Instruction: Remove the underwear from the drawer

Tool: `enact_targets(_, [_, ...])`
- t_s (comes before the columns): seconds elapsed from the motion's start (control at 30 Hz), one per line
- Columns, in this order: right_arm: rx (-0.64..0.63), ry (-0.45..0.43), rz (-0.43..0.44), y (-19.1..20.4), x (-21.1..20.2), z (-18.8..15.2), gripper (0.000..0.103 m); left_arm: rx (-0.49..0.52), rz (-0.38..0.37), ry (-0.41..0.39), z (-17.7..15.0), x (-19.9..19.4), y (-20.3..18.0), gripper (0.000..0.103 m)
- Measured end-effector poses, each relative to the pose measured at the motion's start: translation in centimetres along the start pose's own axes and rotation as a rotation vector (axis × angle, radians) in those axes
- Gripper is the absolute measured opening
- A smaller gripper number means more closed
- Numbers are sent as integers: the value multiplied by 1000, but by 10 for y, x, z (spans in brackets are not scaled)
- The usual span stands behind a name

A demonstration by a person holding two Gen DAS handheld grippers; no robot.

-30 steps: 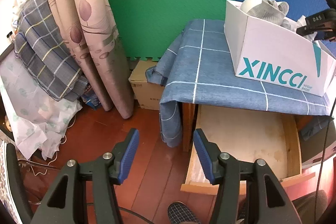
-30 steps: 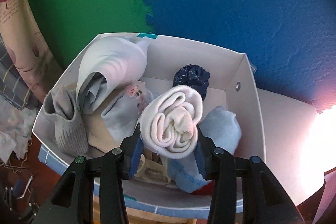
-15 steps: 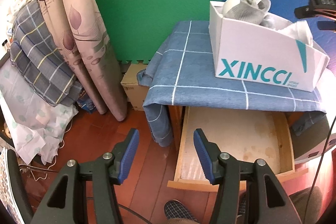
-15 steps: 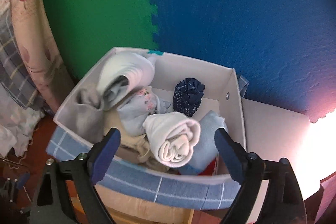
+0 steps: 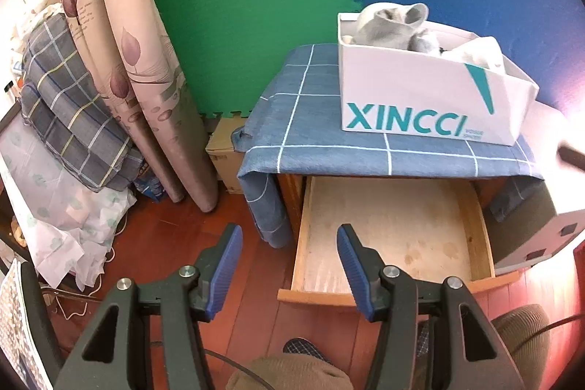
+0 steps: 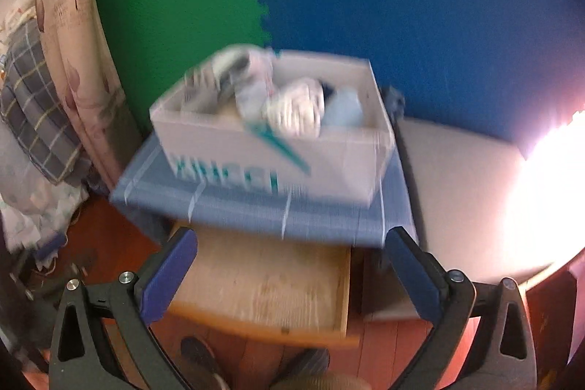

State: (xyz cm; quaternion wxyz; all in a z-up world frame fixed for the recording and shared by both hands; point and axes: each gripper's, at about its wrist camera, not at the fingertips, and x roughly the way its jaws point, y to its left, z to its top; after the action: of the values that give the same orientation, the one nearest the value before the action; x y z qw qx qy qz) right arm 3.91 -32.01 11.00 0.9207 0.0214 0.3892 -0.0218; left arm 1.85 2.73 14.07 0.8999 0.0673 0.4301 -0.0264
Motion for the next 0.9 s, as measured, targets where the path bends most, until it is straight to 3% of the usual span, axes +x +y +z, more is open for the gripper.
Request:
enact_targets(0.17, [3, 101, -20, 6, 14, -54, 102, 18, -15, -2, -9, -13, -9, 55])
enact_targets(0.33, [-15, 137, -12, 18, 14, -84, 102, 22, -30, 4, -19, -20, -16, 55])
enact_targets(0.9, [-16, 153, 21, 28, 7, -98, 102, 38, -62, -16, -28, -41, -29, 55])
